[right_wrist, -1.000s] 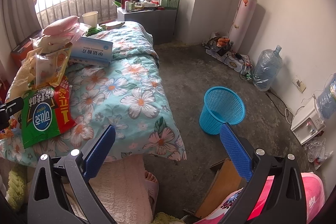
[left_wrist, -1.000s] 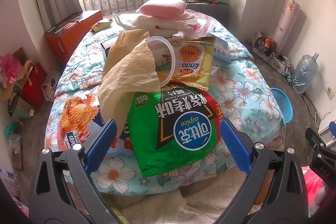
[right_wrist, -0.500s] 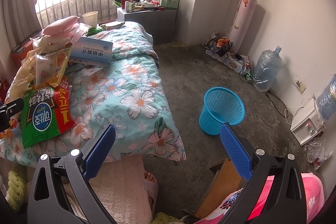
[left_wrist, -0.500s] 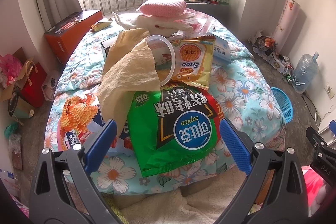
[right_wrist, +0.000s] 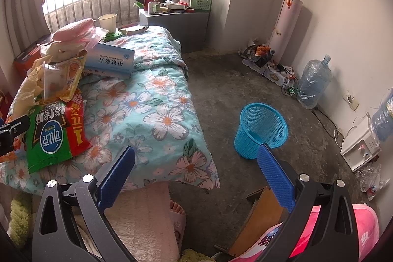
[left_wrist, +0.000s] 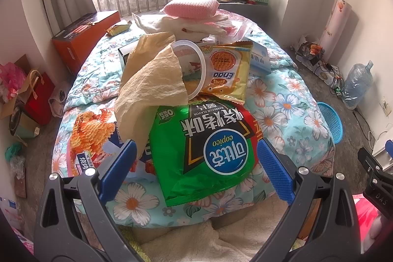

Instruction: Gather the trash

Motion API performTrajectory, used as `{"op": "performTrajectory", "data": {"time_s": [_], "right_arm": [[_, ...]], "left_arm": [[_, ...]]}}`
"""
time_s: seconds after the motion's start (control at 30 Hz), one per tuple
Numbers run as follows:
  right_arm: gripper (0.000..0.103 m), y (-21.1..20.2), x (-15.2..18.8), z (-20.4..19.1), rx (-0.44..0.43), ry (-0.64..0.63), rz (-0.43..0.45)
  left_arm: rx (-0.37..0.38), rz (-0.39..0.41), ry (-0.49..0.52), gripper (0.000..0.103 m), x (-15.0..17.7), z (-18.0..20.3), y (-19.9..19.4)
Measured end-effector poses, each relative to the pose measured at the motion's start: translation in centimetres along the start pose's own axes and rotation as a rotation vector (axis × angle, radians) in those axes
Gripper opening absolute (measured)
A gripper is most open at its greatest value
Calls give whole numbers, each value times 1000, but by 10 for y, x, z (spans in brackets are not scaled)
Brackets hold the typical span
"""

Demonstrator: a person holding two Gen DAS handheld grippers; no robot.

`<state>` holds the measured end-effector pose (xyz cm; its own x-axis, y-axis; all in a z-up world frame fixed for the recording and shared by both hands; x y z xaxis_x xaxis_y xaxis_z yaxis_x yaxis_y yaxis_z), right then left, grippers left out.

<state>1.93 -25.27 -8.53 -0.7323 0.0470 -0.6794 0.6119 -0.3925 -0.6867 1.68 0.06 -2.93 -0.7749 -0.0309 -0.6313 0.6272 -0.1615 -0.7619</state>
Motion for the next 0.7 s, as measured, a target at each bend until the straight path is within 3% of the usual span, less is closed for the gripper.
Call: {"op": "performTrajectory", "data": {"time_s": [0.7], "right_arm": [[97,-1,-1,-2,-5,2,6]], "left_arm": [[0,0,0,94,0,0,0]]}}
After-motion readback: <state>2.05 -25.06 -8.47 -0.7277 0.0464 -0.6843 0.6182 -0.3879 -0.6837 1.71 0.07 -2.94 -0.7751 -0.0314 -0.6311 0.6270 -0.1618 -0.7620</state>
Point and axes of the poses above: each gripper's, at about its wrist camera, not at the fingertips, and y roughly the way its jaws point, z to its right, x to its underside, the point moved 3 cm from there along y, roughly the way its jaws point, and after that the axes turned 9 degrees about x, right-handed, at the moved point
